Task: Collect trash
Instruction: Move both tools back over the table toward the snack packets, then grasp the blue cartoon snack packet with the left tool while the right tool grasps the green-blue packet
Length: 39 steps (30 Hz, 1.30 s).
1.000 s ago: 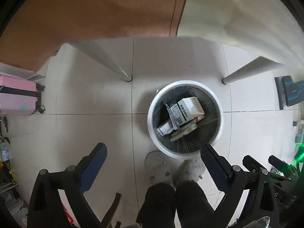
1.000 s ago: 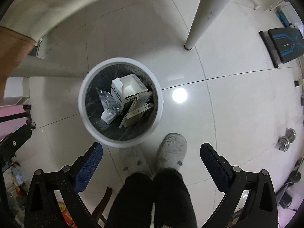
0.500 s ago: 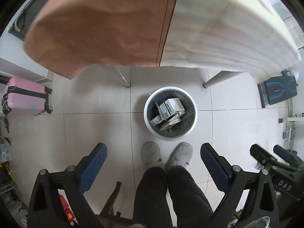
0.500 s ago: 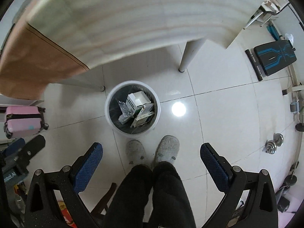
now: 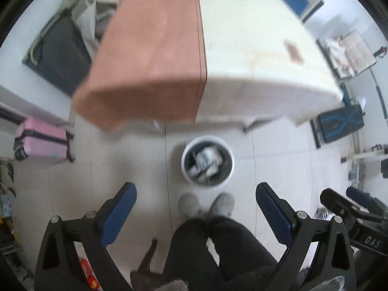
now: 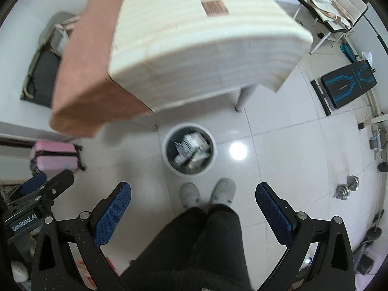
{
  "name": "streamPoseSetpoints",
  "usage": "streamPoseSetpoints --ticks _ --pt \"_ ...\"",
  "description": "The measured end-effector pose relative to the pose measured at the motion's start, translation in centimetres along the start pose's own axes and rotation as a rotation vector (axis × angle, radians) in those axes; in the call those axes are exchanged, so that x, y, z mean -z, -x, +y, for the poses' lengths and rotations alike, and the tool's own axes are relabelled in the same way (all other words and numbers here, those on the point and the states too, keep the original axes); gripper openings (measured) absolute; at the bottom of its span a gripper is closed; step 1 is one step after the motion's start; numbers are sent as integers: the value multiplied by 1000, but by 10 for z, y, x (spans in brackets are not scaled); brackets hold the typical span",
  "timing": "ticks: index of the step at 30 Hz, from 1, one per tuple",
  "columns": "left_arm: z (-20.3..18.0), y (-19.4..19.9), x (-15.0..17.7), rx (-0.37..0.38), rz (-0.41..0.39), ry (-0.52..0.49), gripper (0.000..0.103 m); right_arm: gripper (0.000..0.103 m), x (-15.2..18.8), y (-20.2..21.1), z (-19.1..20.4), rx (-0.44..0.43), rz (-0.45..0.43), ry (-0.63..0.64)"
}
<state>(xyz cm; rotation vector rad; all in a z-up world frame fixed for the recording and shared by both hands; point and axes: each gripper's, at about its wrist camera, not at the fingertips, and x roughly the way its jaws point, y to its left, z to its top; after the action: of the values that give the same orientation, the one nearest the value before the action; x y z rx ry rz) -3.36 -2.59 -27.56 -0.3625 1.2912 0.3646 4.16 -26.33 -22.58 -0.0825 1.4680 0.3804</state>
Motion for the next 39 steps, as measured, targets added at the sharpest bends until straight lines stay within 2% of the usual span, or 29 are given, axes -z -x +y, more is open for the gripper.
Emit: streamPoseSetpoints --ticks 3,6,11,15,18,20,25,28,32,34,36,38,39 --pt "-2 23 -32 -29 -78 -1 101 103 -23 29 6 -34 -52 -21" --pt "-1 42 -69 -48 -156 10 101 103 -62 55 13 -65 -114 -37" --pt "-1 44 -140 -103 -208 49 103 103 -139 74 18 -94 -157 -33" --pt "-8 20 -205 -194 -206 89 103 103 -224 65 12 -117 -156 -34" --pt "-10 -9 -258 -212 -157 137 103 103 -312 43 13 -130 -138 -13" --pt "-17 -31 -299 -192 -110 169 103 103 -365 25 13 -127 -122 -10" --pt "-53 -95 -416 -80 -27 253 103 103 -504 -38 -3 -94 -50 -14" --pt "-72 -133 -477 -12 7 266 102 103 -566 -72 -30 -87 -15 -15" --pt "-96 -187 -537 56 43 266 102 103 -621 -107 -62 -61 11 -3" --pt "-102 -206 -554 63 57 258 95 103 -639 -122 -72 -75 22 -1" --pt "-105 -223 -564 71 77 262 67 103 -659 -135 -80 -92 35 -6" --pt "-104 -226 -565 89 65 284 51 103 -674 -143 -80 -125 40 -10" --pt "-103 -224 -564 89 52 284 38 103 -684 -146 -79 -153 40 -12"
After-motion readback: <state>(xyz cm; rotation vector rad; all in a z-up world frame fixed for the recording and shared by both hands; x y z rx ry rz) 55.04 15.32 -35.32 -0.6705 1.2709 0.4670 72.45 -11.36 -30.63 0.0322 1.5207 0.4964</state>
